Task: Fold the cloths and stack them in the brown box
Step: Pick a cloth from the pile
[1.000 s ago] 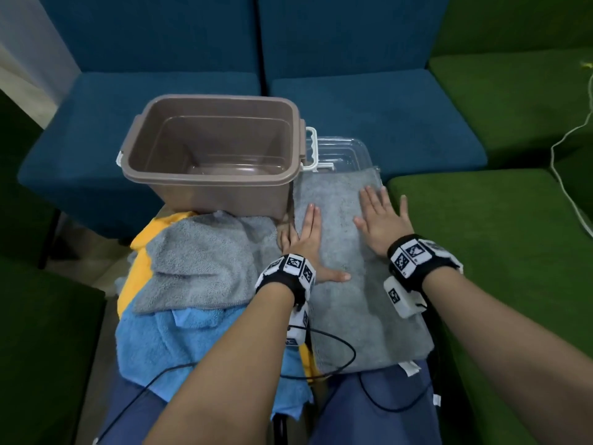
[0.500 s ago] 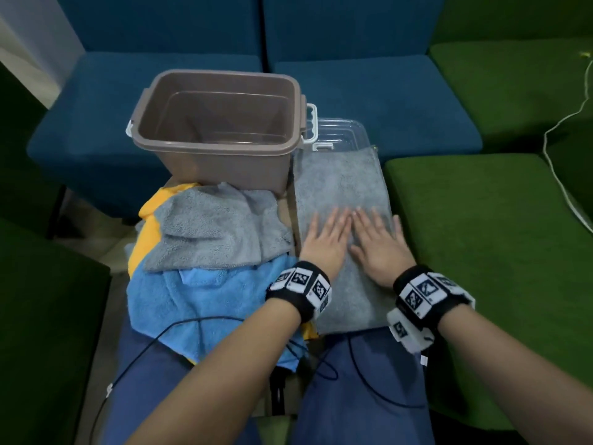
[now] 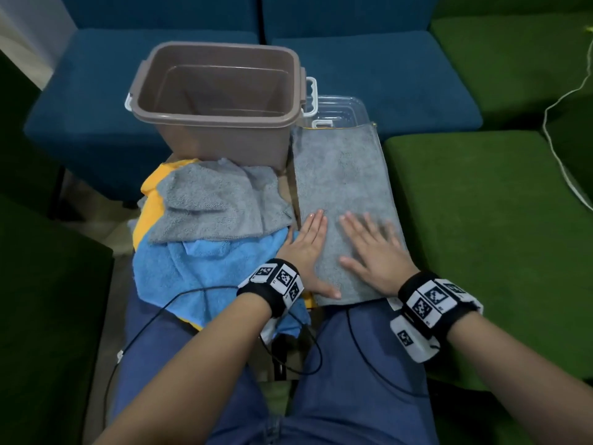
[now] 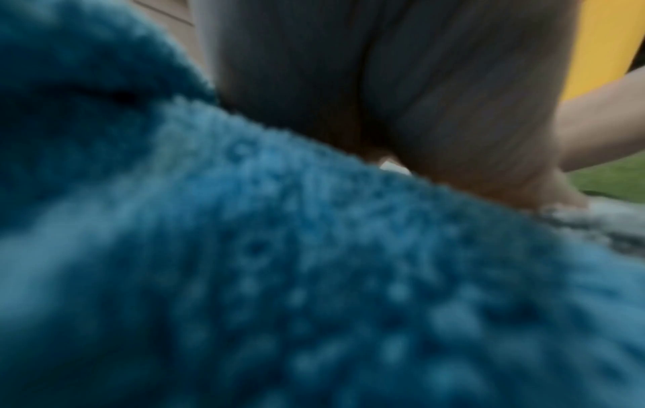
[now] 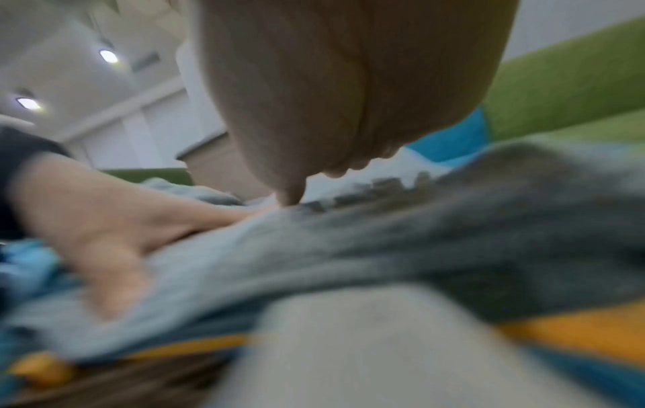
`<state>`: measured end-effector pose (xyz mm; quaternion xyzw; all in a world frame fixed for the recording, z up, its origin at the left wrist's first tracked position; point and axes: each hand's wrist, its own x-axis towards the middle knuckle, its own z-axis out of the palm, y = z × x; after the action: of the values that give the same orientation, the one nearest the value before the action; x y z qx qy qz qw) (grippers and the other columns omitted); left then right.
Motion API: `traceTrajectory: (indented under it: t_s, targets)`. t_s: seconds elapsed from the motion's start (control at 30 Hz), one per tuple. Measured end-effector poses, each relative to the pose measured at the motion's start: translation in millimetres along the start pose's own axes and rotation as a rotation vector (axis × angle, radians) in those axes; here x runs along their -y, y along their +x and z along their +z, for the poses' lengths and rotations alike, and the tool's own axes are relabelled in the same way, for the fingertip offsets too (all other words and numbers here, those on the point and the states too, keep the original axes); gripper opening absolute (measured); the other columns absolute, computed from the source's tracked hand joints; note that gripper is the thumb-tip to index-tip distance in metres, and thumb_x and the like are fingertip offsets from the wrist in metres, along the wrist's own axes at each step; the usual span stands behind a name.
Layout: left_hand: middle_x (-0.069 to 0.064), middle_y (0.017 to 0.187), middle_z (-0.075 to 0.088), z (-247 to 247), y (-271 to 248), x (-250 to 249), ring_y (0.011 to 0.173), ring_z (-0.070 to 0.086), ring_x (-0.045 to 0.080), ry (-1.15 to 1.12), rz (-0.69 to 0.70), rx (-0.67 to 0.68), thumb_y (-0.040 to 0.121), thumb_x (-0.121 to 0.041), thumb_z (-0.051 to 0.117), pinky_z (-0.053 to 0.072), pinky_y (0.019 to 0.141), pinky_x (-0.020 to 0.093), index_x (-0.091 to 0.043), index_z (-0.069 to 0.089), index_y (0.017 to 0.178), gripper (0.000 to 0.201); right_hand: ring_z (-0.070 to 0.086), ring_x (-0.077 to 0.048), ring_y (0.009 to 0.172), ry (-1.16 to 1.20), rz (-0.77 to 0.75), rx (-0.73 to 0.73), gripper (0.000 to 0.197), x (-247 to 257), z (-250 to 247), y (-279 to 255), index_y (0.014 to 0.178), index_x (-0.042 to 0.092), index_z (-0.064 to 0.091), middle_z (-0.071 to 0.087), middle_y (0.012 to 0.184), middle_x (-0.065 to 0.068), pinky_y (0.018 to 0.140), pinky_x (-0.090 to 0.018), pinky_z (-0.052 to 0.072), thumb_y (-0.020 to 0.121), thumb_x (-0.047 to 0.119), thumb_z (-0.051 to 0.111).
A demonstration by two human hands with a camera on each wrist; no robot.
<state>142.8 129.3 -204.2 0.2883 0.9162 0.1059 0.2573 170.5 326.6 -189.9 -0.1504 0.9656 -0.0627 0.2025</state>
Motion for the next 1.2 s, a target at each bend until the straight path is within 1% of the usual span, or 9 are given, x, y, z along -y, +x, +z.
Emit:
traceTrajectory:
  t_s: [0.2,0.5,0.6,0.73,0.8,0.87,0.97,1.07,1.2]
  targets:
    - [-0.003,0.15,-0.043,1,-2,3,0.14,-0.034,0.014,0.013,-0.001,-0.011,0.043,-0.082,0.072,-0.009,0.114,0.048,-0.014,-0.033,0.145,0.161,-0.03,-0.012,0.144,-0.005,-0.059,0.055,0.073,-16,18,-17,0.146,0.049,-0.021,-0.029,0.155,0.021,0.116,-0.048,-0.017,0.087,0.075,0.014]
    - [-0.005,0.151,-0.041,4,1,-1,0.141,-0.033,0.015,-0.008,-0.025,-0.025,0.038,-0.083,0.073,-0.013,0.11,0.048,-0.016,-0.034,0.145,0.166,-0.018,-0.016,0.147,0.166,0.248,-0.014,0.076,-65,34,-45,0.144,0.053,-0.022,-0.024,0.156,0.02,0.116,-0.05,-0.012,0.076,0.082,-0.006]
    - [-0.005,0.151,-0.041,1,1,-2,0.141,-0.034,0.015,-0.022,-0.03,-0.018,0.039,-0.08,0.076,-0.012,0.111,0.048,-0.016,-0.033,0.145,0.165,-0.016,-0.015,0.148,0.114,0.229,-0.166,0.07,-58,26,-41,0.154,0.041,0.004,-0.018,0.16,0.015,0.116,-0.046,-0.011,0.09,0.069,0.014]
    - [-0.003,0.153,-0.038,-4,-3,-7,0.142,-0.031,0.016,-0.021,-0.06,-0.002,0.043,-0.074,0.08,-0.008,0.113,0.049,-0.015,-0.031,0.146,0.162,0.013,-0.022,0.149,0.119,0.19,-0.448,0.043,-28,1,-22,0.13,0.02,0.053,0.03,0.157,-0.004,0.118,-0.048,0.003,0.088,0.017,0.06]
    - [0.0,0.157,-0.028,-14,-7,-11,0.146,-0.022,0.017,-0.055,-0.073,0.001,0.053,-0.064,0.082,-0.004,0.116,0.047,-0.013,-0.022,0.15,0.151,0.031,-0.024,0.142,0.137,0.132,-0.475,0.034,-7,-10,-6,0.116,0.017,0.061,0.048,0.141,-0.007,0.114,-0.044,0.014,0.082,0.012,0.062]
    - [0.008,0.162,0.007,-36,-11,-12,0.148,0.01,0.022,-0.177,-0.068,-0.042,0.071,-0.047,0.08,0.015,0.12,0.04,-0.008,0.01,0.154,0.115,0.044,-0.023,0.128,0.145,0.067,-0.438,0.028,14,-17,11,0.109,0.018,0.063,0.054,0.126,-0.004,0.101,-0.038,0.023,0.081,0.013,0.062]
    - [0.01,0.108,0.065,-75,-24,6,0.097,0.062,0.02,-0.403,-0.088,-0.224,0.085,-0.015,0.069,0.049,0.089,0.031,-0.004,0.061,0.119,0.037,0.048,-0.023,0.115,0.173,-0.008,-0.408,0.021,40,-25,34,0.104,0.02,0.065,0.057,0.115,0.0,0.086,-0.035,0.026,0.084,0.014,0.062]
    - [-0.001,0.078,0.063,-95,-43,50,0.073,0.06,0.016,-0.339,-0.214,-0.353,0.077,-0.006,0.065,0.053,0.077,0.033,-0.015,0.061,0.084,0.012,0.051,-0.024,0.11,0.195,-0.127,-0.373,0.019,66,-31,54,0.102,0.019,0.066,0.06,0.108,-0.001,0.081,-0.031,0.026,0.085,0.012,0.06]
    - [-0.009,0.081,0.054,-86,-64,99,0.081,0.057,0.016,-0.287,-0.414,-0.256,0.062,-0.016,0.082,0.053,0.077,0.034,-0.023,0.055,0.083,0.035,0.049,-0.023,0.112,0.157,-0.207,-0.303,0.03,101,-36,78,0.112,0.018,0.06,0.058,0.115,0.0,0.088,-0.036,0.032,0.084,0.008,0.056]
